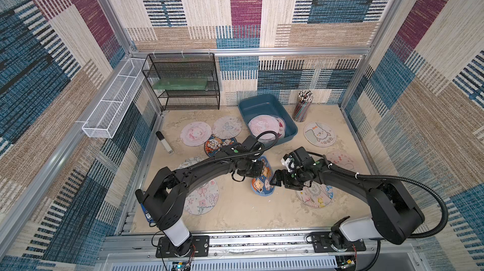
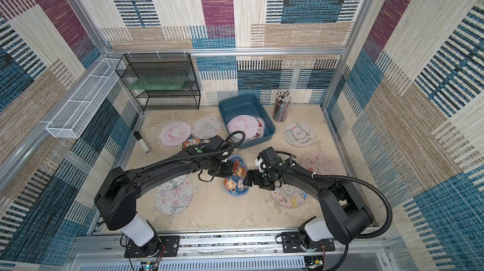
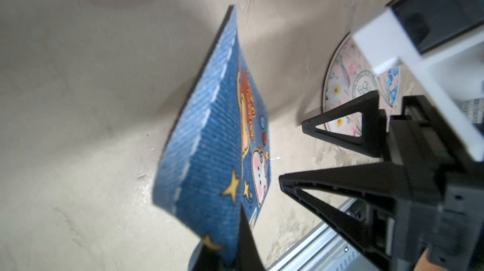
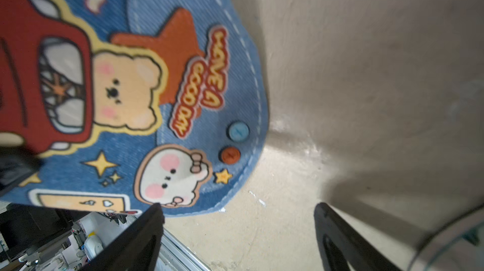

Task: Put the coasters into the storage box
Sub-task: Pick up the coaster from the center of the board, then place the coaster in the storage box.

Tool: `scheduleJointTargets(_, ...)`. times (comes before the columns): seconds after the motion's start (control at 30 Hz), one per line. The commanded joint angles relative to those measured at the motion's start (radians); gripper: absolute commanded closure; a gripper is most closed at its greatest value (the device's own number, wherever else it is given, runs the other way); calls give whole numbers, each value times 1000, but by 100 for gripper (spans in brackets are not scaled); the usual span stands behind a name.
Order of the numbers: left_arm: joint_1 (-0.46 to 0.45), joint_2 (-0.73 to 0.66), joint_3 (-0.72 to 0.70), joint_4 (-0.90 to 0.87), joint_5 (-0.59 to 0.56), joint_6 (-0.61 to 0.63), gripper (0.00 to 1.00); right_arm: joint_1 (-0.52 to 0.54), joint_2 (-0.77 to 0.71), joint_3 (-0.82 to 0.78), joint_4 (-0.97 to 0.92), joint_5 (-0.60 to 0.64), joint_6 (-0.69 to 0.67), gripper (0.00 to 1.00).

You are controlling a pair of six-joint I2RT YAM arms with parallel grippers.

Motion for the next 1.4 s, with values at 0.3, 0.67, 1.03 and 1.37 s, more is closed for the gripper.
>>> scheduleJointTargets(0.3, 28, 51, 304, -99, -21, 148, 100, -48, -105, -16, 17, -31, 8, 4)
scheduleJointTargets(0.67, 96, 279, 616, -65, 21, 211, 100, -79, -127, -31, 20, -49, -2, 4)
scheduleJointTargets(1.03, 134, 552, 991, -68, 59, 227, 100, -102, -159, -49, 4, -51, 4, 4)
scheduleJointTargets(1.37, 203, 769, 1144, -67, 47, 193, 100, -111, -187, -54, -9, -54, 24, 4)
